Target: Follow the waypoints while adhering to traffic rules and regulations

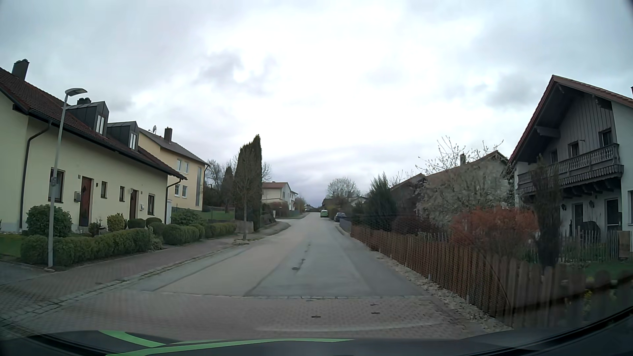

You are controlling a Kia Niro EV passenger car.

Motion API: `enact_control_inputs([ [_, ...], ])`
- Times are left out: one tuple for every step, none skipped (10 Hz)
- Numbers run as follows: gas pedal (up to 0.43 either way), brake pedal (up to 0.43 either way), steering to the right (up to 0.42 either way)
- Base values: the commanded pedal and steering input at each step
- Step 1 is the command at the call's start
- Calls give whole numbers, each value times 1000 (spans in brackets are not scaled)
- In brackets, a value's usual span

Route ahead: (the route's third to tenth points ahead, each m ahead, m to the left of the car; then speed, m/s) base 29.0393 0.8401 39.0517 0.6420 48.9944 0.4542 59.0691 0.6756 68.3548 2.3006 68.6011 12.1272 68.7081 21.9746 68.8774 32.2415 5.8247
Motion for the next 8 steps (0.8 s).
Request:
enact_control_inputs([
  [209,0,-1],
  [209,0,0],
  [209,0,0],
  [209,0,2],
  [209,0,5],
  [209,0,7],
  [209,0,7],
  [209,0,8],
])
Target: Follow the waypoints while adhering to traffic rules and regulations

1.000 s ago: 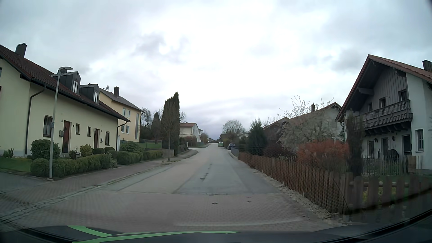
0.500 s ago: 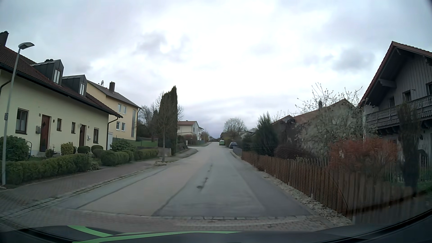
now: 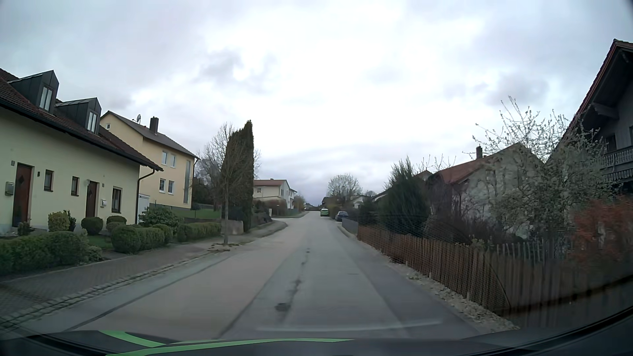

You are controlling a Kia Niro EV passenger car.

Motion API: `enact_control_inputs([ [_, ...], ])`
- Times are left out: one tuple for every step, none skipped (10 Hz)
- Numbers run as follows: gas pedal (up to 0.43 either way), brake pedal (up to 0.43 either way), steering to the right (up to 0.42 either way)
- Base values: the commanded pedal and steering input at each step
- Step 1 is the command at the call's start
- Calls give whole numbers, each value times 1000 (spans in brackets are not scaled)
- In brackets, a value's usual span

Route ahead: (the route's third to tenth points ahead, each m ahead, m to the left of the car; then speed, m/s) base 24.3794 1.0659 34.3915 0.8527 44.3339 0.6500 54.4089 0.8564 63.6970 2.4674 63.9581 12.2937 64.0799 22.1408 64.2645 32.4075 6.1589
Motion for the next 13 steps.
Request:
enact_control_inputs([
  [209,0,8],
  [209,0,8],
  [209,0,8],
  [209,0,7],
  [209,0,7],
  [209,0,7],
  [209,0,7],
  [209,0,7],
  [209,0,7],
  [209,0,7],
  [209,0,7],
  [209,0,7],
  [209,0,7],
])
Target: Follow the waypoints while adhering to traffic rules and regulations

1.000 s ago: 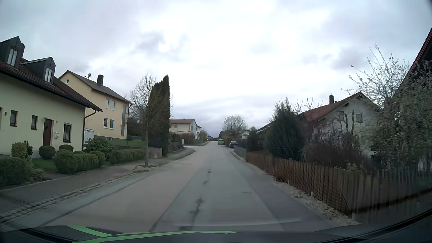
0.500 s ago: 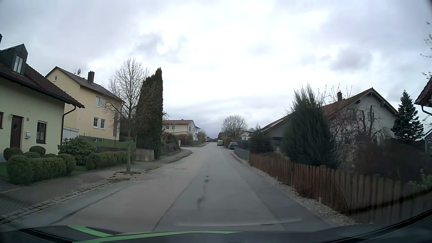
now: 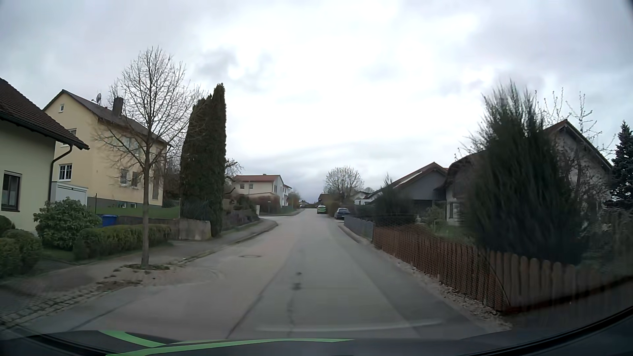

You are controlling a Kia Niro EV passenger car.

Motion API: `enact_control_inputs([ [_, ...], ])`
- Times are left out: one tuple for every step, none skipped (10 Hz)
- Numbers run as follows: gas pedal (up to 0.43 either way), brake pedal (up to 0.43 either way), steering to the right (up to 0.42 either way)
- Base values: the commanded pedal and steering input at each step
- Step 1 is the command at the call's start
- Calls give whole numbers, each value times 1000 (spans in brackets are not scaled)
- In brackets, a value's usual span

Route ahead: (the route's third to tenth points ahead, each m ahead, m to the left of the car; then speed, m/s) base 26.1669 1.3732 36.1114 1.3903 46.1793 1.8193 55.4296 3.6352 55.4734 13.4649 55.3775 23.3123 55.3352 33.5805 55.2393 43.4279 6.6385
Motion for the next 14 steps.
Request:
enact_control_inputs([
  [209,0,7],
  [209,0,7],
  [209,0,7],
  [209,0,7],
  [209,0,7],
  [209,0,7],
  [209,0,7],
  [209,0,7],
  [209,0,7],
  [209,0,7],
  [209,0,6],
  [209,0,5],
  [209,0,5],
  [209,0,5],
])
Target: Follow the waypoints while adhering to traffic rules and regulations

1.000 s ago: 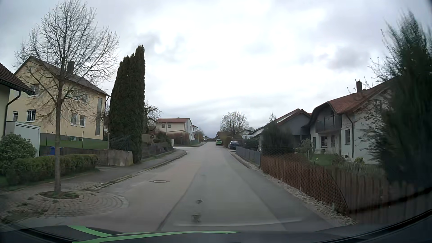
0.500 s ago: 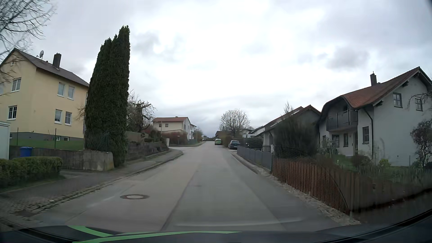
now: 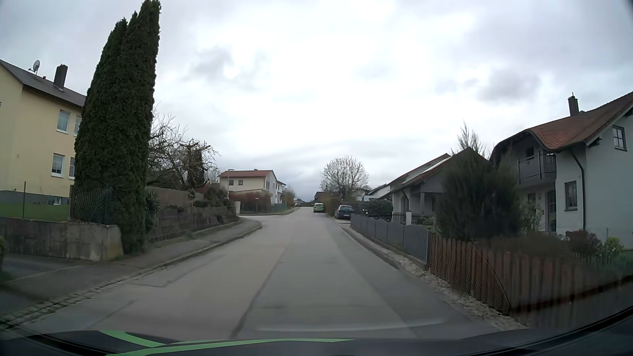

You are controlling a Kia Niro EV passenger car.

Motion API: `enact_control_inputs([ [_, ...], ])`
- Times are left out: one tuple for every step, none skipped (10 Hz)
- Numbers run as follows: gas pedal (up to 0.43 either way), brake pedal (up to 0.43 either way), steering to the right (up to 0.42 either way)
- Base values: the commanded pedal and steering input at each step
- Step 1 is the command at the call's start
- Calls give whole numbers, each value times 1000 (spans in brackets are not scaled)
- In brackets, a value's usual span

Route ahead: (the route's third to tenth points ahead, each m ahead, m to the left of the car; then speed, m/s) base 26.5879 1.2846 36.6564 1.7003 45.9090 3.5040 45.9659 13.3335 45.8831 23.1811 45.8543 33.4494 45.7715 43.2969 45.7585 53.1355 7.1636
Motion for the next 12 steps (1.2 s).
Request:
enact_control_inputs([
  [209,0,3],
  [209,0,3],
  [209,0,3],
  [209,0,3],
  [209,0,3],
  [209,0,3],
  [209,0,3],
  [197,0,2],
  [197,0,2],
  [197,0,2],
  [189,0,2],
  [189,0,1],
])
